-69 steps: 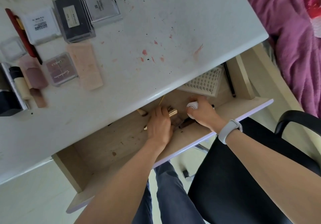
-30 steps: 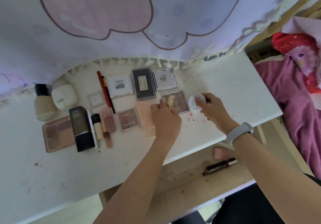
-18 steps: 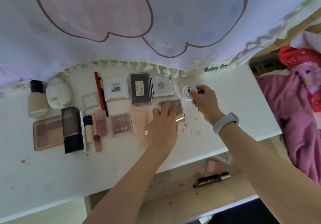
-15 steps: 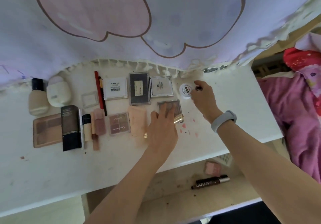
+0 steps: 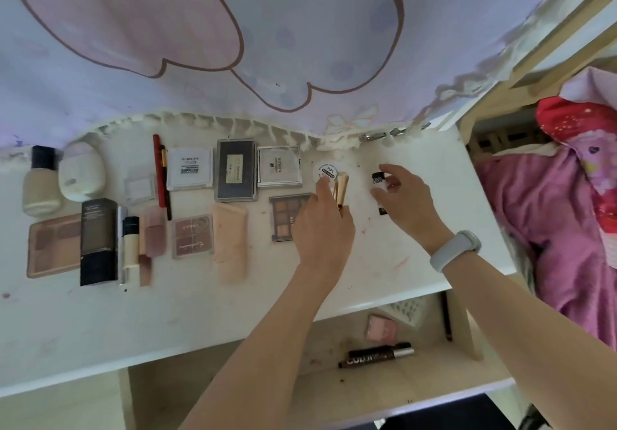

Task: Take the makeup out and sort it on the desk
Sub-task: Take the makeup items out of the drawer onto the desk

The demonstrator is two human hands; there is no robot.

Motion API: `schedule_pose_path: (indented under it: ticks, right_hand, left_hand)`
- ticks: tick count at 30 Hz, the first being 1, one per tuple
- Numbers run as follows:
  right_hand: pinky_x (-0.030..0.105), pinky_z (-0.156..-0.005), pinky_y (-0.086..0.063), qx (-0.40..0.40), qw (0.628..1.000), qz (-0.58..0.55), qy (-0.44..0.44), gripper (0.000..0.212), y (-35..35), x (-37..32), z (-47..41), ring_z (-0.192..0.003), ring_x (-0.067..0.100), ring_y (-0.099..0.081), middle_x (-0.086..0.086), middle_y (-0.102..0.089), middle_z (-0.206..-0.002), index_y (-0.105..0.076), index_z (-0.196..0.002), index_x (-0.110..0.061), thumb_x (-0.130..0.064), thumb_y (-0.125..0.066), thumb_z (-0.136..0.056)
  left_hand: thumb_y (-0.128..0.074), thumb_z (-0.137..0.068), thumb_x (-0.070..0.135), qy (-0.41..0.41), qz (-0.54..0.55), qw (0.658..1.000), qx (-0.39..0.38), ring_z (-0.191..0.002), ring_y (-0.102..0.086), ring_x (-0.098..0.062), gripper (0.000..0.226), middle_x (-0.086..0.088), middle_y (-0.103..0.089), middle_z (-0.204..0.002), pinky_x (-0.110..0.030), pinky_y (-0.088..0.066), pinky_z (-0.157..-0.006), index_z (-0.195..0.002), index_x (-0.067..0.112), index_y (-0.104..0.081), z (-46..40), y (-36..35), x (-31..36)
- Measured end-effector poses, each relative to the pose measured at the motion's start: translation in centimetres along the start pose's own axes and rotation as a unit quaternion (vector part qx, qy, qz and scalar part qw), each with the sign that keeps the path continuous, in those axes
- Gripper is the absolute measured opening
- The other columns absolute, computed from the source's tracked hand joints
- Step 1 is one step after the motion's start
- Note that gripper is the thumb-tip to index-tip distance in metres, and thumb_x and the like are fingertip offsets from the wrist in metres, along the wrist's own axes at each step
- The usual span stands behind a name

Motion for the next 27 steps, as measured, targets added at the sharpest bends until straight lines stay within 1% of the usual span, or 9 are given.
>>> schedule_pose_path:
  ticks: [1,4,6,11,13,16,18,22,27]
  right_hand:
    - [0.011,-0.076,-0.036,0.002,1.000,0.002,0.002,0.039,0.0,-0.1,-0.1,-0.085,0.017,-0.055,-0.001,-0.057,-0.090,-0.055,-0.123,-0.012,-0.013,-0.060,-0.084]
    - [0.029,-0.085,-0.047,-0.010,1.000,-0.006,0.000,0.034,-0.4,-0.4,-0.5,-0.091,0.021,-0.060,0.002,-0.063,-0.095,-0.058,-0.118,-0.014,-0.019,-0.060,-0.084]
    - [0.029,-0.084,-0.045,-0.015,1.000,-0.012,0.004,0.033,-1.1,-0.7,-0.8,-0.093,0.020,-0.059,-0.001,-0.059,-0.092,-0.058,-0.117,-0.014,-0.019,-0.060,-0.084]
    - [0.022,-0.079,-0.038,-0.027,0.999,-0.016,0.007,0.034,-2.7,-1.2,-1.5,-0.093,0.020,-0.056,0.003,-0.060,-0.095,-0.057,-0.118,-0.012,-0.020,-0.060,-0.085]
    - [0.021,-0.082,-0.036,-0.027,0.999,-0.017,0.008,0.036,-3.1,-1.5,-1.7,-0.095,0.019,-0.054,0.006,-0.059,-0.103,-0.056,-0.120,-0.012,-0.019,-0.060,-0.085]
    - [0.023,-0.081,-0.037,-0.027,0.999,-0.029,0.003,0.039,-3.5,-1.8,-1.8,-0.089,0.017,-0.050,0.004,-0.055,-0.098,-0.052,-0.123,-0.013,-0.019,-0.059,-0.086]
    - [0.026,-0.081,-0.039,-0.036,0.999,-0.028,0.009,0.040,-3.6,-1.8,-1.5,-0.088,0.017,-0.051,0.003,-0.053,-0.098,-0.050,-0.125,-0.015,-0.020,-0.059,-0.086]
    - [0.028,-0.081,-0.041,-0.057,0.996,0.039,0.065,0.042,-4.0,-2.3,-0.6,-0.088,0.018,-0.052,0.005,-0.047,-0.110,-0.049,-0.125,-0.020,-0.025,-0.060,-0.085]
    - [0.032,-0.078,-0.043,-0.022,0.995,0.076,0.058,0.036,-3.9,-3.0,-1.5,-0.091,0.028,-0.057,0.008,-0.048,-0.114,-0.054,-0.119,-0.019,-0.031,-0.059,-0.085]
  left_hand:
    - [-0.053,-0.088,0.027,0.004,-0.019,1.000,0.013,-0.087,-0.059,-0.030,0.043,-0.009,-0.064,-0.093,-0.033,-0.036,-0.063,-0.126,0.015,-0.038,-0.1,0.1,0.0]
    - [-0.054,-0.085,0.035,0.002,-0.054,0.998,0.029,-0.084,-0.060,-0.028,0.033,-0.006,-0.066,-0.084,-0.031,-0.035,-0.060,-0.106,0.014,-0.041,-0.3,-0.2,-0.4]
    - [-0.055,-0.085,0.036,-0.012,-0.077,0.996,0.036,-0.085,-0.059,-0.028,0.033,-0.006,-0.065,-0.084,-0.032,-0.035,-0.061,-0.103,0.012,-0.040,-0.4,-0.3,-0.7]
    - [-0.057,-0.085,0.040,-0.032,-0.111,0.991,0.062,-0.088,-0.059,-0.028,0.037,-0.008,-0.065,-0.087,-0.033,-0.036,-0.068,-0.103,0.010,-0.046,-1.1,0.3,-1.3]
    - [-0.062,-0.083,0.038,-0.060,-0.105,0.990,0.067,-0.088,-0.057,-0.027,0.038,-0.007,-0.062,-0.092,-0.030,-0.035,-0.070,-0.106,0.009,-0.050,-0.7,0.5,-1.2]
    - [-0.076,-0.071,0.029,-0.130,-0.110,0.982,0.087,-0.087,-0.057,-0.031,0.044,-0.012,-0.060,-0.098,-0.036,-0.044,-0.071,-0.105,0.008,-0.059,1.2,0.6,-0.9]
    - [-0.079,-0.065,0.033,-0.175,-0.136,0.971,0.092,-0.093,-0.058,-0.033,0.050,-0.013,-0.061,-0.107,-0.039,-0.047,-0.075,-0.106,0.009,-0.063,2.5,0.4,-0.9]
    - [-0.075,-0.065,0.041,-0.226,-0.181,0.956,0.054,-0.112,-0.054,-0.029,0.057,-0.009,-0.055,-0.128,-0.042,-0.044,-0.083,-0.115,0.015,-0.061,3.4,-0.3,-1.8]
    - [-0.076,-0.066,0.036,-0.254,-0.172,0.951,0.035,-0.122,-0.049,-0.029,0.047,-0.012,-0.055,-0.127,-0.048,-0.037,-0.095,-0.107,0.016,-0.063,3.0,-0.4,-1.9]
Point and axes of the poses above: each hand's wrist, its own z-axis away from the middle knuckle, its own y-axis out of the back of the hand, x = y × z, the point moved 8 cm from there along -z, towards the middle knuckle
